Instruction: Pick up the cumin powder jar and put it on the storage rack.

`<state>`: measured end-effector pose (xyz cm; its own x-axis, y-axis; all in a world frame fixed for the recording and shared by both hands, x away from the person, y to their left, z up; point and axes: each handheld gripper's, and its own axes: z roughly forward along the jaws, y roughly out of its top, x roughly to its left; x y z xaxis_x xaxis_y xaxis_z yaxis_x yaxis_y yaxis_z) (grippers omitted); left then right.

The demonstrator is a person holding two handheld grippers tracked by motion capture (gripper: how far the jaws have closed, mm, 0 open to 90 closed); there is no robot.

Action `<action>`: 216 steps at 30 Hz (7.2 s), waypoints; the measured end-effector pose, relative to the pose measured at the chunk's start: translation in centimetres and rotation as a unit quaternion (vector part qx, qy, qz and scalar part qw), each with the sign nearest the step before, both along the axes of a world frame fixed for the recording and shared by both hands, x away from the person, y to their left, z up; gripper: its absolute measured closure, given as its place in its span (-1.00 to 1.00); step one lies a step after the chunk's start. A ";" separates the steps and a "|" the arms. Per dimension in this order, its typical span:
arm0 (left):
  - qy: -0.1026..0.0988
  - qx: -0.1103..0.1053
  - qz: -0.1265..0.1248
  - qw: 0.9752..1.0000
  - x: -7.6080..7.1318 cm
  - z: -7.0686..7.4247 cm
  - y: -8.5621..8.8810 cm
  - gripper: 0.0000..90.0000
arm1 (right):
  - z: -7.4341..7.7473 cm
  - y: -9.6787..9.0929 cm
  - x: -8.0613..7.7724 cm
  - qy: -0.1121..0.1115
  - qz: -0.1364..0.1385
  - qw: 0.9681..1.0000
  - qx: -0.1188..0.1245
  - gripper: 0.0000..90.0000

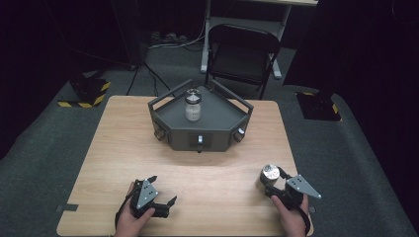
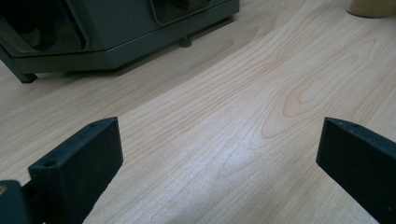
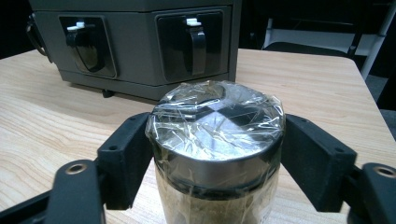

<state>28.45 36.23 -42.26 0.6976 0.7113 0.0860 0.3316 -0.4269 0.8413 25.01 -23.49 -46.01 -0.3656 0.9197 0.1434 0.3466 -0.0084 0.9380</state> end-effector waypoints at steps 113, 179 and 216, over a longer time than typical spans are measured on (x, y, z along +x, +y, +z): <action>0.004 -0.004 -0.011 1.000 0.1 0.0 0.2 -0.98 | 12.2 8.4 10.3 -0.066 0.099 0.993 0.001 -0.22; 0.011 -0.009 -0.021 1.000 0.4 0.1 0.5 -0.98 | 11.8 13.4 23.0 -0.035 0.075 0.996 -0.032 -0.22; 0.010 -0.006 -0.025 1.000 0.4 0.1 0.5 -0.98 | 11.0 13.6 24.0 -0.027 0.070 0.997 -0.022 -0.25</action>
<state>28.90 36.69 -42.18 0.7332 0.6769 0.0644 0.3266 -0.4336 0.8398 48.97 -9.88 -35.04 -0.4970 0.8639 0.0814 0.2906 0.0773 0.9537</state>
